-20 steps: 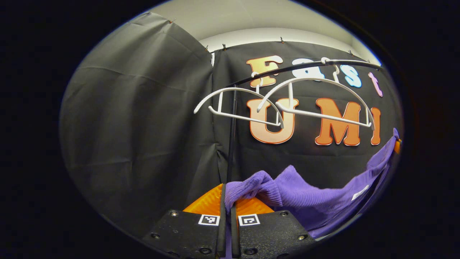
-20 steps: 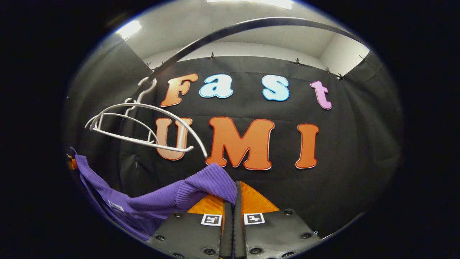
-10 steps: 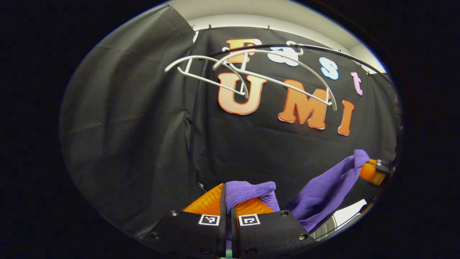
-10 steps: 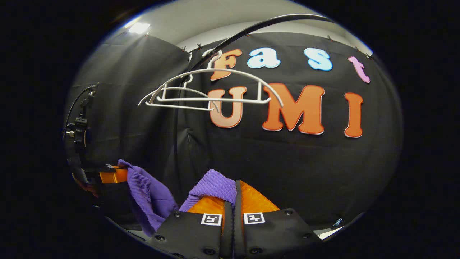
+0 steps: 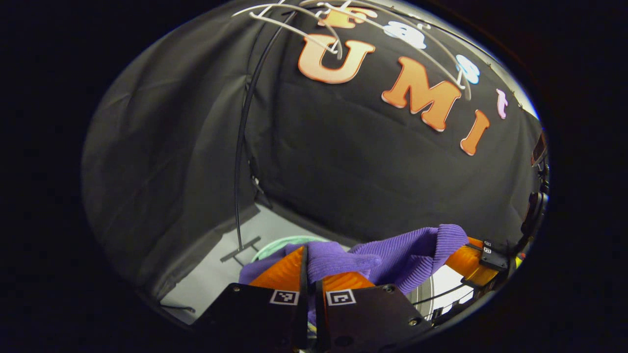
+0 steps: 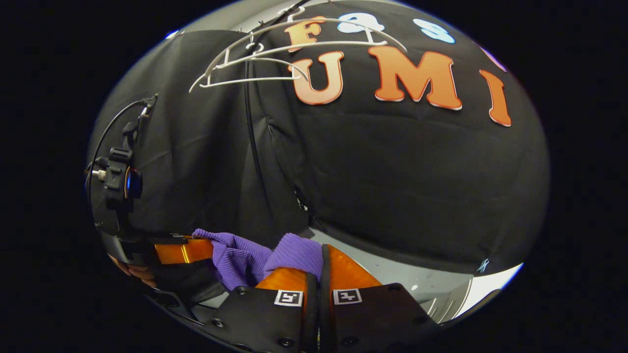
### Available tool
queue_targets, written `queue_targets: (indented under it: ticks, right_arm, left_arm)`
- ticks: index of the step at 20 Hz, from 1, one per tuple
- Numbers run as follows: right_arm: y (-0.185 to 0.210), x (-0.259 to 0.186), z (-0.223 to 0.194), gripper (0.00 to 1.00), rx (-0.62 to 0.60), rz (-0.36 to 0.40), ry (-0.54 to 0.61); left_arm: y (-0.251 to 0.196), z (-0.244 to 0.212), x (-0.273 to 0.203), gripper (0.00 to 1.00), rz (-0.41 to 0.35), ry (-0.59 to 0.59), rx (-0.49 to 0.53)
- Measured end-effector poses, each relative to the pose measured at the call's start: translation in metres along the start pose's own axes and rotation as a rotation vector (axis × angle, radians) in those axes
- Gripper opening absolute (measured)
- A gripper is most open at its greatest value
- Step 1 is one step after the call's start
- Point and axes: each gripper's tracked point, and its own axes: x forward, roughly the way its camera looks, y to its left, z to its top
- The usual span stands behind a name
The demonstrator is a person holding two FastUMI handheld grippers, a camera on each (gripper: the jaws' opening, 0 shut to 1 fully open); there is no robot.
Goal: Grasp the clothes on the hanger with both hands and then place them into the laundry hamper below.
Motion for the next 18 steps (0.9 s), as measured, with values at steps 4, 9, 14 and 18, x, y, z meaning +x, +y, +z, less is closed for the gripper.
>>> queue_targets:
  ticks: [4, 9, 14, 18]
  right_arm:
    - [0.001, 0.020, -0.034, 0.10, 0.038, -0.032, 0.078]
    - [-0.001, 0.026, -0.068, 0.12, 0.100, -0.057, 0.175]
    - [-0.016, 0.034, -0.107, 0.29, 0.181, -0.085, 0.302]
    - [-0.020, 0.037, -0.125, 0.76, 0.173, -0.103, 0.368]
  left_arm:
    - [0.001, -0.031, 0.011, 0.08, 0.015, 0.074, 0.020]
    - [-0.002, -0.054, 0.013, 0.08, 0.014, 0.156, 0.011]
    - [0.011, -0.083, 0.024, 0.10, 0.042, 0.242, -0.074]
    - [0.029, -0.088, 0.023, 0.69, 0.122, 0.261, -0.100]
